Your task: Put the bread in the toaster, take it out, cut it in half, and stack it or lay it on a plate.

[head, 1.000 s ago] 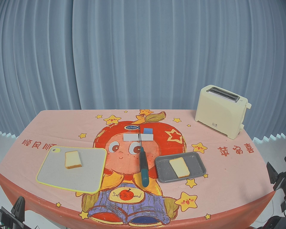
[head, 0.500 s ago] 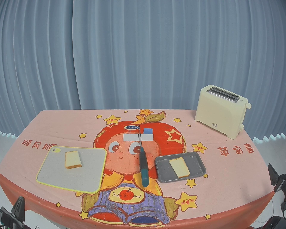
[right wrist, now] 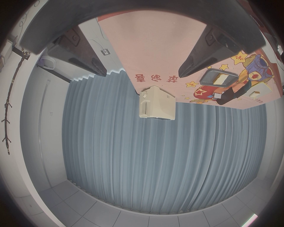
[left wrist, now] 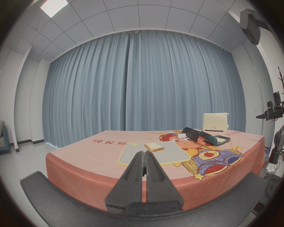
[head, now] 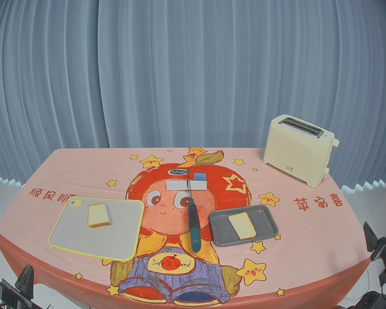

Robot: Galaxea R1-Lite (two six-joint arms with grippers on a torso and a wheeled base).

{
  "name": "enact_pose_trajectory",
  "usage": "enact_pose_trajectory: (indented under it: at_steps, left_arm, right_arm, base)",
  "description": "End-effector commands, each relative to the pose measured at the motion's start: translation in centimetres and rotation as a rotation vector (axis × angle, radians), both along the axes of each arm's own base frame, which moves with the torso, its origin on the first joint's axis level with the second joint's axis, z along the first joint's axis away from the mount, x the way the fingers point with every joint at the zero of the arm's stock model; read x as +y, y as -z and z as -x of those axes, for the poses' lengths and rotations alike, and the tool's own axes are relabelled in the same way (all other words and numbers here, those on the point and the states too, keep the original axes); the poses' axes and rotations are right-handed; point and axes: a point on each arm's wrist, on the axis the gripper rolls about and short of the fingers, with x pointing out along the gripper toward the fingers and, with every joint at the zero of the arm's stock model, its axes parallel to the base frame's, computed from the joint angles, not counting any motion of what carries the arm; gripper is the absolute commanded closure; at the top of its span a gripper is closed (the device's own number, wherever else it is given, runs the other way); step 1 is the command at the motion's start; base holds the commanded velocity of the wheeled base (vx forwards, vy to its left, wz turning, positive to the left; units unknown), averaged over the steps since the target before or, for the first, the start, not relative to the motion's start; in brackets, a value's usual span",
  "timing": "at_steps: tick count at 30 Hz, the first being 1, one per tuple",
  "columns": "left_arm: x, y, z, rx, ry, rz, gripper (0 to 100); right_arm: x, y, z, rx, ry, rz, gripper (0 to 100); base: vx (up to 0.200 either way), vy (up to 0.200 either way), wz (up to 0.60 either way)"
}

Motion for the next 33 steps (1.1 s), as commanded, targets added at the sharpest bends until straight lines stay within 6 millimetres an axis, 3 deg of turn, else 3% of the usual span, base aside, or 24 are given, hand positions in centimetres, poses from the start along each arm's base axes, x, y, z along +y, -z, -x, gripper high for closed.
enact_pose_trajectory:
  at_steps: [1, 22, 33]
  left_arm:
    - [0.0, 0.5, -0.1, 0.009, 0.000, 0.000, 100]
    - [0.0, 0.5, -0.1, 0.009, 0.000, 0.001, 100]
    - [0.0, 0.5, -0.1, 0.010, 0.000, 0.000, 100]
  right_arm:
    - [0.0, 0.1, 0.0, 0.001, -0.002, 0.001, 0]
    - [-0.2, 0.3, 0.4, -0.012, 0.019, 0.003, 0]
    - [-0.7, 0.5, 1.6, -0.088, 0.083, -0.018, 0]
  base:
    - [0.000, 0.000, 0.00]
    - [0.000, 0.000, 0.00]
    - [0.000, 0.000, 0.00]
